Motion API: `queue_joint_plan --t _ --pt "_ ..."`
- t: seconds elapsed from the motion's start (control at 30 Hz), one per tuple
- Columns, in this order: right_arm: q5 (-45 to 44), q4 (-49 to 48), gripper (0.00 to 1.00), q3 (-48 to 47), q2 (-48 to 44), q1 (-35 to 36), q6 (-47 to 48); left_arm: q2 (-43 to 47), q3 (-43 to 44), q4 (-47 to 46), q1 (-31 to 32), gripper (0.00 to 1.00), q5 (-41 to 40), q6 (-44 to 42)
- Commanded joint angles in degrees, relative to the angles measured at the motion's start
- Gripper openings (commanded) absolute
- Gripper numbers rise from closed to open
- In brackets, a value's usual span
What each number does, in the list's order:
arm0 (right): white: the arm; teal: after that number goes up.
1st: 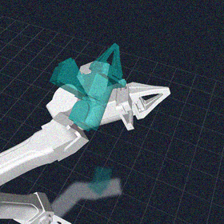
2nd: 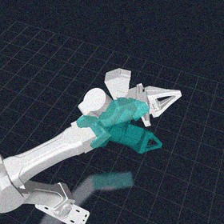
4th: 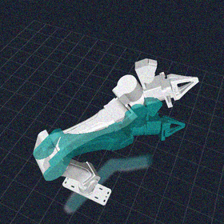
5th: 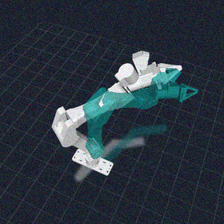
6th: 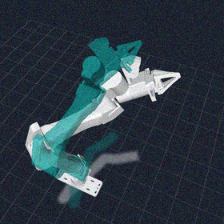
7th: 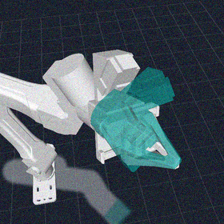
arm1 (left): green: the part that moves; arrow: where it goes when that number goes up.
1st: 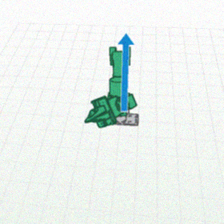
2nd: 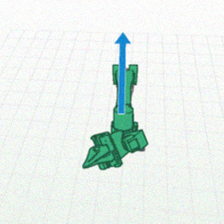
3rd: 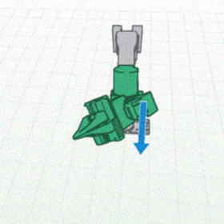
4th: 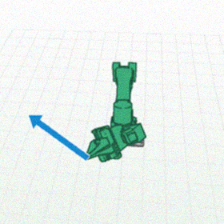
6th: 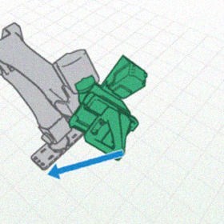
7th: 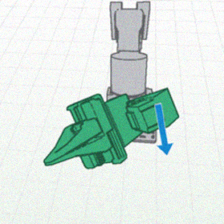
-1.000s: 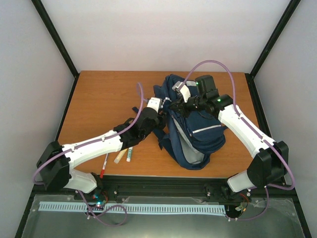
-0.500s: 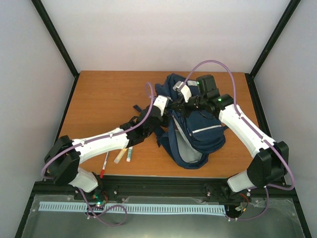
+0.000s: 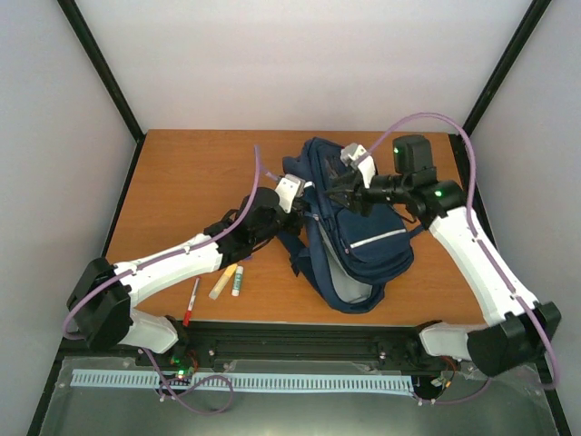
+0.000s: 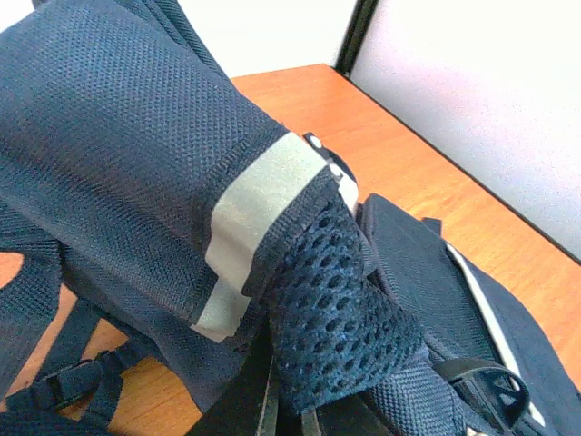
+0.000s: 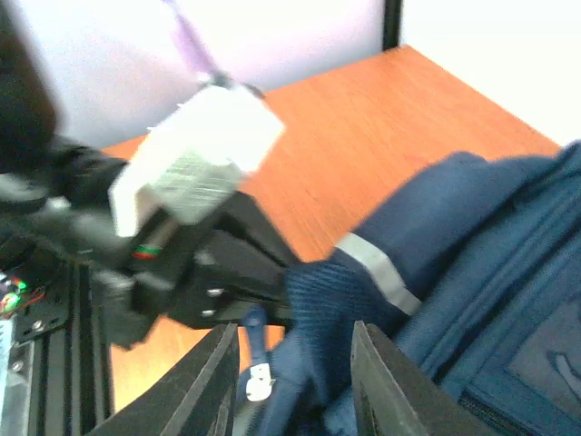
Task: Pack the student bag
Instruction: Zip the student bag at the center of the board.
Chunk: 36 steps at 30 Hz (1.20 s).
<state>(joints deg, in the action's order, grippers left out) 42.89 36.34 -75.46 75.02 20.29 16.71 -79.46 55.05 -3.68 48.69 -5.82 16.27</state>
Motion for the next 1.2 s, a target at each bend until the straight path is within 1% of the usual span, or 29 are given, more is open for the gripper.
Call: queue_joint_plan --t 0.0,0.07,0.1,0.23,0.3,0.4,0.7,0.77,0.8,0.9,1.0,1.17 --pt "7.13 6.68 0.35 -0.21 -4.92 1.33 13.16 2.80 1.93 -6.74 -0.47 0.01 8.52 3.01" --pt "7.77 11.18 0.37 -0.47 -4.98 2.09 20.40 2.62 2.02 -7.23 -0.66 0.01 9.83 3.78" --pt "7.10 11.26 0.39 0.09 -4.93 2.33 22.29 2.50 2.06 -7.40 -0.74 0.01 10.21 4.13" --pt "5.33 10.70 0.44 2.08 -3.83 2.94 26.94 1.78 2.75 -8.23 -1.68 0.01 13.79 5.48" --pt "3.22 10.36 0.45 2.35 -2.69 4.31 28.29 1.12 3.56 -8.15 -2.26 0.01 17.29 6.16" --pt "-1.60 8.50 0.47 3.09 -1.35 6.91 29.42 0.42 4.71 -8.23 -2.79 0.01 20.85 7.07" --pt "-10.61 5.66 0.48 4.91 -0.02 12.12 32.40 0.37 5.63 -8.59 -3.54 0.01 22.38 8.67" --pt "-12.38 4.53 0.51 5.73 0.18 12.75 32.61 0.43 5.68 -8.61 -3.51 0.01 22.53 8.82" --pt "-13.06 4.19 0.55 6.02 0.25 13.02 32.81 0.52 5.69 -8.43 -3.51 0.01 22.52 8.86" --pt "-15.34 4.15 0.57 6.65 0.09 13.80 33.65 0.56 5.77 -7.94 -3.68 0.01 22.35 8.86" --pt "-17.84 5.10 0.60 6.89 -1.73 14.49 34.15 0.81 5.38 -7.59 -3.92 0.01 21.33 9.39" --pt "-27.96 3.54 0.63 11.23 -6.17 17.65 34.57 1.35 3.93 -9.22 -4.04 0.01 20.74 10.42"
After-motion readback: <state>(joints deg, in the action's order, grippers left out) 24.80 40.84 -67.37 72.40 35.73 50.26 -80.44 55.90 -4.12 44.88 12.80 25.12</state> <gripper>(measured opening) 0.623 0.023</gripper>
